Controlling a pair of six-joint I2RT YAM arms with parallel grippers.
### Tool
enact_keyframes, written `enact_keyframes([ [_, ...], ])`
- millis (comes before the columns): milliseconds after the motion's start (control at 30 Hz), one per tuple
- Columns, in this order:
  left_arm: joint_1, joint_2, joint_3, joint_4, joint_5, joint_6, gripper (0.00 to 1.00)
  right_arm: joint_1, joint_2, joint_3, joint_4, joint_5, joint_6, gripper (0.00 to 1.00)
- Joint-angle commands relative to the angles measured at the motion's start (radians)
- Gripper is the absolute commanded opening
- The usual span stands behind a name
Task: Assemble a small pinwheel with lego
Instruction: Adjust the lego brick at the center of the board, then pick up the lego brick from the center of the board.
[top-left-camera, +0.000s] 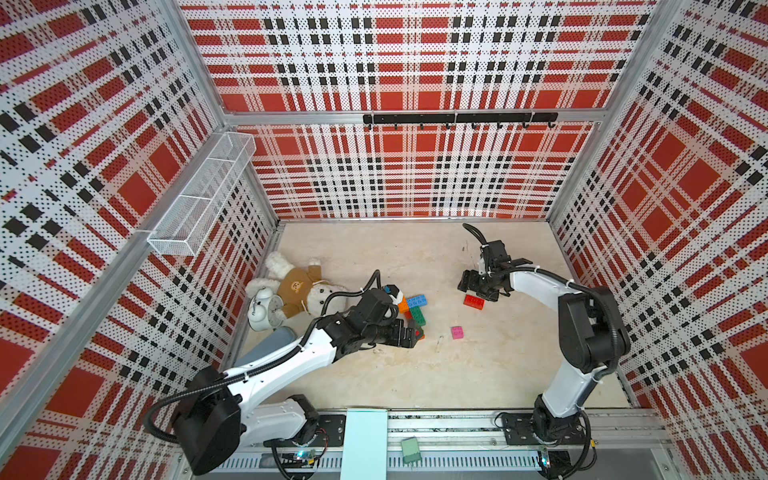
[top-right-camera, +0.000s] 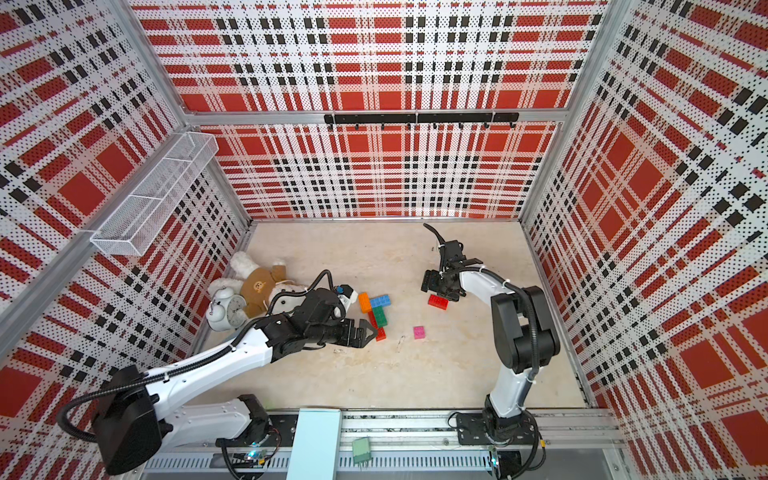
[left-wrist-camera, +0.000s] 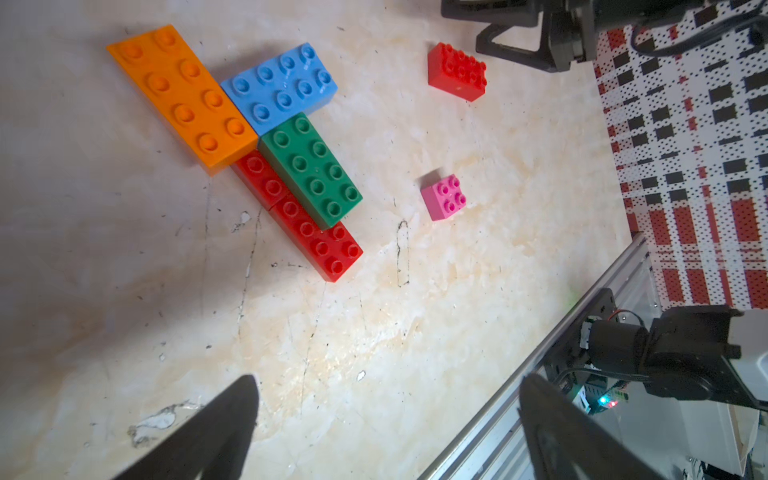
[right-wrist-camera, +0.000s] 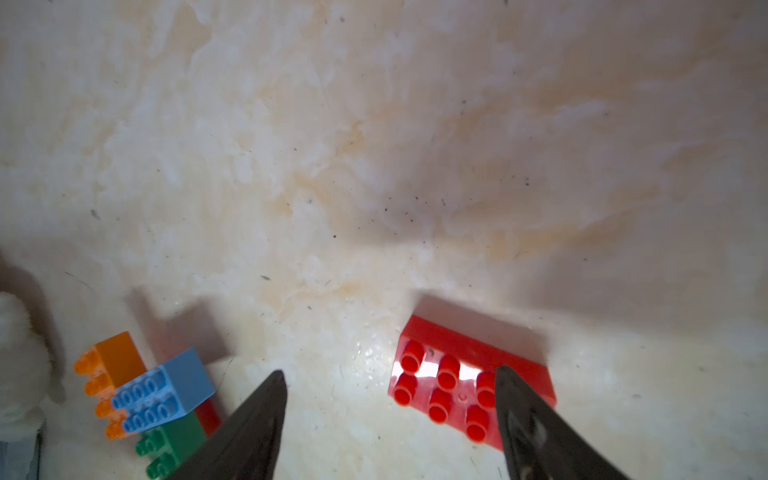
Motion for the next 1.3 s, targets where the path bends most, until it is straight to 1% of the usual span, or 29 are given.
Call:
enact_keyframes([
  [0,-0.023,0.028,0.046,0.065,0.006,-0.026,0.99,0.002,0.042,0.037,0.035,-0.022,-0.027,0.81],
  [167,-0.052,0.064,0.075,0.069,0.003,-0.021,0.99,0.002,0.047,0.011,0.022,0.002,-0.038,0.8],
  [267,-0.059,0.088,0.08,0.088,0.01,-0.023,0.99,0.004,0.023,-0.018,0.005,-0.02,-0.025,0.79],
  [433,-0.07,0.139,0.12,0.083,0.019,-0.015,0.99,0.011,-0.065,-0.139,0.084,-0.134,0.09,0.78],
  [533,-0.077,0.165,0.135,0.093,0.028,-0.016,1.0,0.027,-0.12,-0.214,0.138,-0.153,0.159,0.76],
  [633,-0.091,0.206,0.167,0.092,0.032,-0.012,1.0,0.08,-0.16,-0.265,0.21,-0.173,0.228,0.76],
  [733,-0.107,0.266,0.22,0.071,0.019,-0.006,0.95,0.105,-0.169,-0.271,0.255,-0.173,0.269,0.76],
  [800,-0.125,0.315,0.281,0.023,-0.016,0.014,0.92,0.079,-0.181,-0.258,0.235,-0.14,0.269,0.77],
  [867,-0.148,0.36,0.343,-0.021,-0.063,0.035,0.88,0.026,-0.207,-0.242,0.184,-0.111,0.255,0.78],
  [933,-0.182,0.402,0.396,-0.036,-0.114,0.069,0.87,-0.036,-0.265,-0.243,0.149,-0.102,0.234,0.78],
  [1000,-0.21,0.454,0.453,-0.042,-0.163,0.134,0.86,-0.084,-0.34,-0.244,0.1,-0.079,0.206,0.8],
  [1067,-0.216,0.52,0.53,-0.086,-0.176,0.227,0.82,-0.122,-0.408,-0.242,0.048,-0.055,0.18,0.82],
  [1100,-0.216,0.556,0.573,-0.123,-0.218,0.283,0.81,-0.146,-0.443,-0.25,0.031,-0.058,0.169,0.83],
  [1133,-0.213,0.589,0.605,-0.141,-0.252,0.309,0.81,-0.166,-0.474,-0.261,0.024,-0.071,0.163,0.83],
  [1167,-0.207,0.618,0.631,-0.154,-0.257,0.353,0.81,-0.186,-0.5,-0.272,0.015,-0.089,0.156,0.85],
  [1267,-0.179,0.688,0.652,-0.121,-0.243,0.456,0.79,-0.231,-0.578,-0.309,-0.001,-0.141,0.142,0.94],
])
